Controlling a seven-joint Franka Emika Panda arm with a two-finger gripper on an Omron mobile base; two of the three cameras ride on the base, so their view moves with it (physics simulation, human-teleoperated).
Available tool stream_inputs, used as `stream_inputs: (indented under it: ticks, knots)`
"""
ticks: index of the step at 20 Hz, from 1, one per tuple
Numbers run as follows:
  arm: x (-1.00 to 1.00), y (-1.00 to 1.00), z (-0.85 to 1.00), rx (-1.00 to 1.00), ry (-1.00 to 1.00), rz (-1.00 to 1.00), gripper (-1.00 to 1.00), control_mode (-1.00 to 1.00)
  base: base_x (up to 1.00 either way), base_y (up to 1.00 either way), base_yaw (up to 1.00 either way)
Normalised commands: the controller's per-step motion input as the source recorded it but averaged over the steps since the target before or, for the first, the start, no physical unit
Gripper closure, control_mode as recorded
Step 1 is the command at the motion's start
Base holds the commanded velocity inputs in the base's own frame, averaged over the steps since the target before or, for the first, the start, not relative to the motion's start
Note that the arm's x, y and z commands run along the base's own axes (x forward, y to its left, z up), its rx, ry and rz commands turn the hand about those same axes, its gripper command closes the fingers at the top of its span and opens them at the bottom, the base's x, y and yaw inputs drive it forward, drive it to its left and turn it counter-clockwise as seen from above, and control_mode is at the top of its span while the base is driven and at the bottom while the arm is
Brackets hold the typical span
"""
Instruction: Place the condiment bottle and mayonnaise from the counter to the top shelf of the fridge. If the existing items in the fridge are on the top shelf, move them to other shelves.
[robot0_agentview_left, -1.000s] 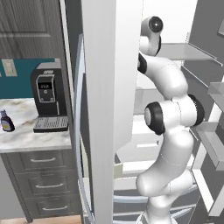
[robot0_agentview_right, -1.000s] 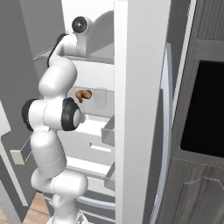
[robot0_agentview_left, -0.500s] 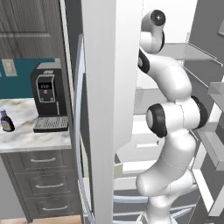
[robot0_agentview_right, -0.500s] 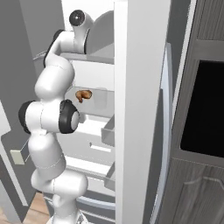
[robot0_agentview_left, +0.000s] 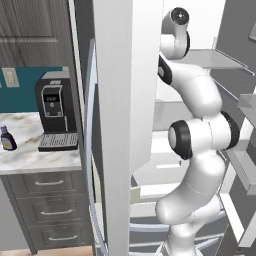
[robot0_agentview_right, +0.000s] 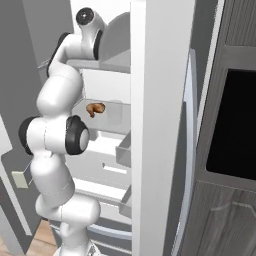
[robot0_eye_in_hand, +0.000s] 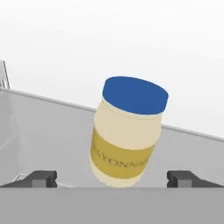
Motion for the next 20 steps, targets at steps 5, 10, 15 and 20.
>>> stream_inputs:
  ticks: [5,10,15,20]
  knots:
    - [-0.48,-0.13,0.00,0.00,-0.03,0.00,-1.00,-1.00,0.00,0.00,0.00]
    - [-1.00,-0.35,-0.01,0.00,-0.28,0.00,-1.00,-1.00,0.00,0.00,0.00]
    - [-1.00,-0.16,-0.22,0.00,-0.36,0.01,-1.00,-1.00,0.00,0.00,0.00]
    - [-1.00,0.00,-0.17,0.00,-0.27,0.00,-1.00,-1.00,0.00,0.00,0.00]
